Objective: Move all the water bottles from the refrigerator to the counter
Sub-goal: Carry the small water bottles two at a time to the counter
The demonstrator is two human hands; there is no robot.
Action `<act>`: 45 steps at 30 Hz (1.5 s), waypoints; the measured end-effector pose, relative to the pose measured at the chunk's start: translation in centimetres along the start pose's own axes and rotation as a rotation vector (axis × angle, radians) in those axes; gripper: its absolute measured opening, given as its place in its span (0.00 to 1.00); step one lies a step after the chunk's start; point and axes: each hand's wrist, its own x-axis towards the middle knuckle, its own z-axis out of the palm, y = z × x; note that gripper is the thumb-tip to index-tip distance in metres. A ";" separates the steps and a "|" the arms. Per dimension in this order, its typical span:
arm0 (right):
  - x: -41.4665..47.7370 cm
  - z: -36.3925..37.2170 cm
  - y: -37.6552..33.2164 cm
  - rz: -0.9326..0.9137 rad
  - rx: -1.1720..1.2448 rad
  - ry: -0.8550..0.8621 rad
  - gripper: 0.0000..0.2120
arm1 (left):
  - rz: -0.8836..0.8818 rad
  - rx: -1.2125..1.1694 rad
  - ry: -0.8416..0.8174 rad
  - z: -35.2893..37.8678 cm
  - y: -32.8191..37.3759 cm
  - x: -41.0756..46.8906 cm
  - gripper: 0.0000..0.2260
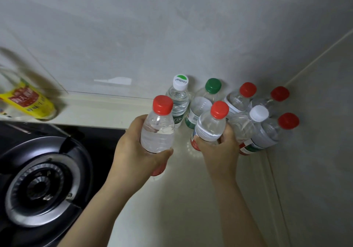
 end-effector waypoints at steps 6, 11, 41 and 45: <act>0.4 0.4 0.7 -0.003 -0.012 -0.008 0.24 | 0.018 -0.024 -0.026 0.7 0.2 0.4 0.25; 0.4 0.6 1.2 -0.013 -0.020 0.006 0.24 | 0.021 -0.059 -0.018 1.5 0.0 1.0 0.25; 0.1 0.7 1.4 0.027 -0.051 0.008 0.29 | 0.238 -0.019 0.107 5.5 -2.6 3.9 0.27; 0.1 0.9 1.5 0.020 -0.065 0.027 0.29 | 0.266 0.033 0.139 5.9 -3.7 4.3 0.26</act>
